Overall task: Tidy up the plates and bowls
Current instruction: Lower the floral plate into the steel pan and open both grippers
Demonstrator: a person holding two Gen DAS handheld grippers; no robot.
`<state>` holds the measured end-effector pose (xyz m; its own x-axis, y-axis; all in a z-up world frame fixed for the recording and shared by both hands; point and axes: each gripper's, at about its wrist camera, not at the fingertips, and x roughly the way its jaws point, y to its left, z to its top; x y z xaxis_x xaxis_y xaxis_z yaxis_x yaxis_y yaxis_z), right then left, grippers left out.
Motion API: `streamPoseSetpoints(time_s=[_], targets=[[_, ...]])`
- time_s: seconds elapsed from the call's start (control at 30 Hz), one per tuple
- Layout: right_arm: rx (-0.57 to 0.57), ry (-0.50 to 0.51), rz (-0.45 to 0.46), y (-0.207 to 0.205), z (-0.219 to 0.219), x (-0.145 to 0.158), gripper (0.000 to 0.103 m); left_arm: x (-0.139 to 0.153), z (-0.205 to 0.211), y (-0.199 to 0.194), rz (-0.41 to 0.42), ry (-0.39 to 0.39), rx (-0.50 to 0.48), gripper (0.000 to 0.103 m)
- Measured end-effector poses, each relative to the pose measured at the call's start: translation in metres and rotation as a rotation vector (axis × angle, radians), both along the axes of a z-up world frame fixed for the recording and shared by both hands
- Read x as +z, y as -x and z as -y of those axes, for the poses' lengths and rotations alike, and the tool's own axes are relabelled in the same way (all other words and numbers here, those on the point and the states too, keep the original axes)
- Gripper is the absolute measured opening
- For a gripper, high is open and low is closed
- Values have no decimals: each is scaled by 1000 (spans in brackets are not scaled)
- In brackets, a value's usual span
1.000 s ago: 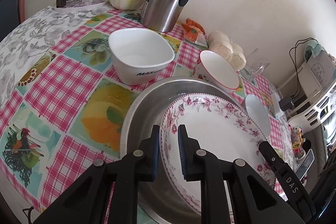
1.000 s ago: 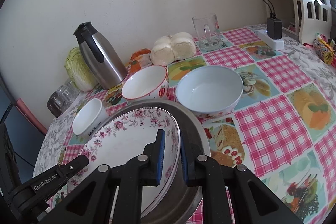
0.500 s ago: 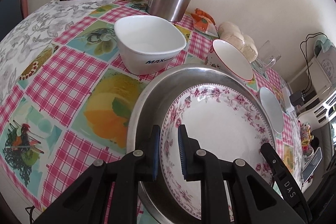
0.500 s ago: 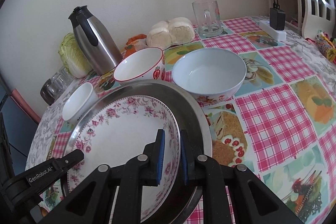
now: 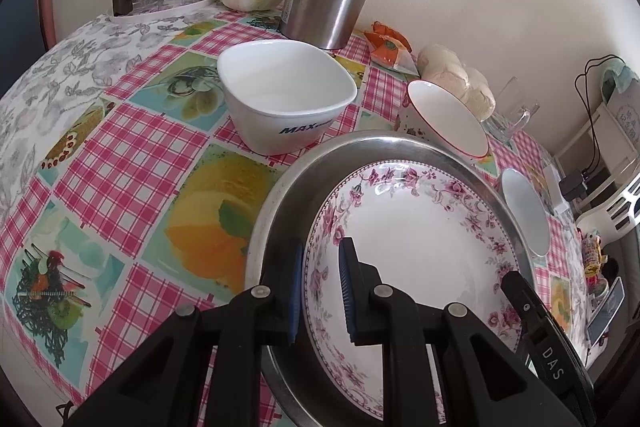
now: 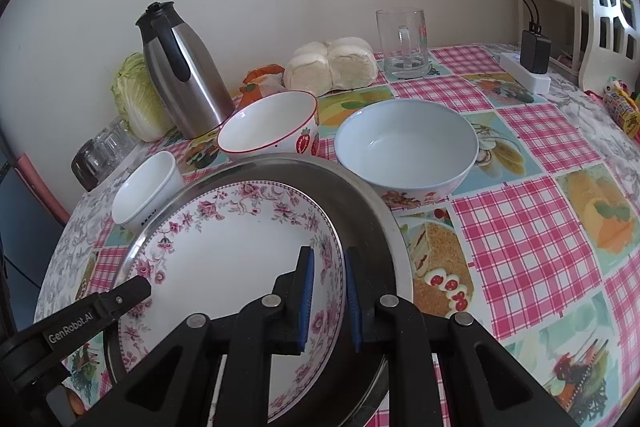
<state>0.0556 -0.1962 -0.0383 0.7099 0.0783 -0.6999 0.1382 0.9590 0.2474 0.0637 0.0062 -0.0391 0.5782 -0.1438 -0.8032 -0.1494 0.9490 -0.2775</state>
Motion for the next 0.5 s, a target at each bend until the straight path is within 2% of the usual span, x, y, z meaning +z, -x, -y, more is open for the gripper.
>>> streamPoseSetpoints(time_s=[0.13, 0.23, 0.4, 0.5], targets=[[1, 0, -2, 0, 0, 0, 19, 0, 0, 0, 0, -2, 0, 18], [8, -11, 0, 1, 1, 1, 27, 0, 1, 0, -1, -10, 2, 18], [12, -7, 12, 3, 2, 5, 29, -1, 3, 0, -2, -19, -1, 21], [7, -12, 20, 5, 5, 8, 29, 0, 5, 1, 0, -21, -7, 28]])
